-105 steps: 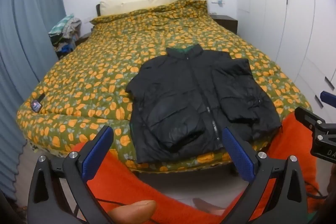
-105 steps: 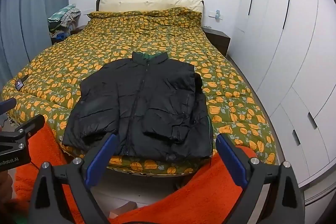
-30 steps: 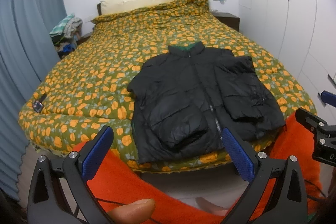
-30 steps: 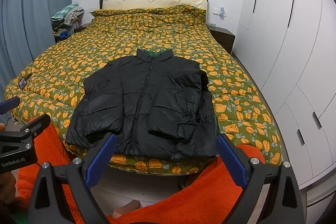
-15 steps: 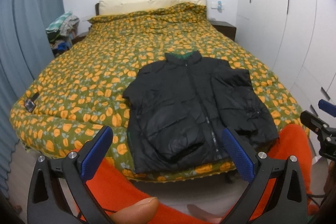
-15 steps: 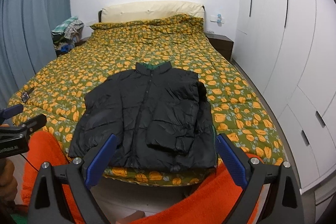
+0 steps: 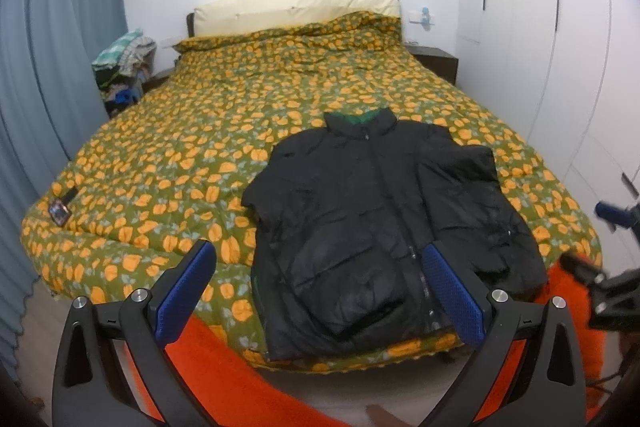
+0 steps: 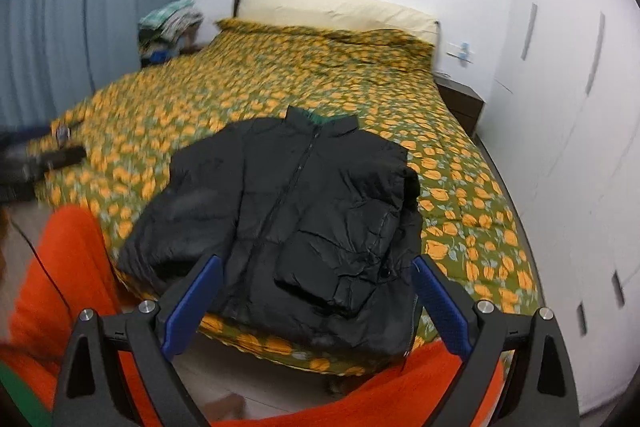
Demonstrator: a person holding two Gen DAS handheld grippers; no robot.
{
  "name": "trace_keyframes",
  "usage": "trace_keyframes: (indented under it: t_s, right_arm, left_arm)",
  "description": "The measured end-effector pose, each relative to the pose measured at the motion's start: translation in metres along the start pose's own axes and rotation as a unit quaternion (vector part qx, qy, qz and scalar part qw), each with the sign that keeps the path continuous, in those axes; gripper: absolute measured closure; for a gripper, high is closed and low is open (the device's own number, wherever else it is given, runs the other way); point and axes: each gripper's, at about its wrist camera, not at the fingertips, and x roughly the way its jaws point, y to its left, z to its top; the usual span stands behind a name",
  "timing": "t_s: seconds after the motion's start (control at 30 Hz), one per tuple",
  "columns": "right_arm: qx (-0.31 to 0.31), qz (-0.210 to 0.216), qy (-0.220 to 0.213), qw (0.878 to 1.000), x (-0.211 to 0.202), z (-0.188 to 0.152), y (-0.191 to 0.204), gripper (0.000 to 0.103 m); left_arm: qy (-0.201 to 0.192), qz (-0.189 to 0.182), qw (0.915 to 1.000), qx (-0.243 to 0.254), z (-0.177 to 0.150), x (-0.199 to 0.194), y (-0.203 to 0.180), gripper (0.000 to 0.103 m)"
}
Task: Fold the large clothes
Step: 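Move the right tool toward the folded sleeve of the black jacket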
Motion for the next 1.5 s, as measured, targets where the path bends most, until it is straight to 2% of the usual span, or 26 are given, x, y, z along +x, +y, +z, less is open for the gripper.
trace_keyframes:
  t_s: [0.07, 0.17, 0.27, 0.4, 0.6, 0.73, 0.93, 1.03, 1.13, 1.33, 1.5]
  right_arm:
    - [-0.012, 0.012, 0.014, 1.0, 0.016, -0.003, 0.0, 0.006]
    - [-0.017, 0.053, 0.045, 0.997, 0.041, -0.008, 0.002, 0.006]
    - [-0.037, 0.063, 0.063, 0.995, 0.065, -0.015, 0.01, 0.006]
    - [-0.04, 0.064, 0.092, 0.993, 0.086, -0.017, 0.017, 0.007]
    - [-0.021, 0.043, 0.079, 0.996, 0.07, -0.004, 0.025, 0.007]
    - [-0.017, 0.042, 0.069, 0.997, 0.065, -0.003, 0.023, 0.007]
    - [-0.076, 0.06, 0.107, 0.99, 0.12, -0.021, 0.023, 0.007]
    - [-0.103, 0.057, 0.11, 0.987, 0.143, -0.024, 0.027, 0.007]
    - [-0.089, 0.054, 0.128, 0.986, 0.161, -0.025, 0.021, 0.008]
    - [-0.051, 0.041, 0.122, 0.99, 0.144, -0.012, 0.014, 0.008]
    - [-0.033, 0.036, 0.115, 0.992, 0.135, -0.007, 0.01, 0.008]
  left_arm:
    - [0.006, -0.003, 0.9999, -0.008, 0.0, 0.005, 0.002, 0.0]
    - [0.012, -0.005, 0.9998, -0.011, -0.002, 0.013, 0.003, 0.0]
    - [0.022, -0.008, 0.9997, -0.006, -0.005, 0.02, 0.0, 0.0]
    - [0.041, -0.014, 0.9991, 0.001, -0.013, 0.032, -0.009, 0.0]
    - [0.072, -0.032, 0.9968, -0.008, -0.021, 0.041, -0.02, 0.0]
    - [0.069, -0.018, 0.9973, 0.017, -0.024, 0.041, -0.033, 0.0]
    - [0.081, -0.013, 0.9962, 0.029, -0.024, 0.052, -0.034, 0.0]
    - [0.09, -0.006, 0.9956, 0.024, -0.026, 0.059, -0.032, 0.0]
    - [0.1, -0.001, 0.9948, 0.02, -0.028, 0.064, -0.031, 0.0]
    - [0.122, 0.006, 0.9924, 0.012, -0.029, 0.082, -0.028, 0.0]
    - [0.124, 0.011, 0.9921, 0.016, -0.028, 0.086, -0.03, 0.0]
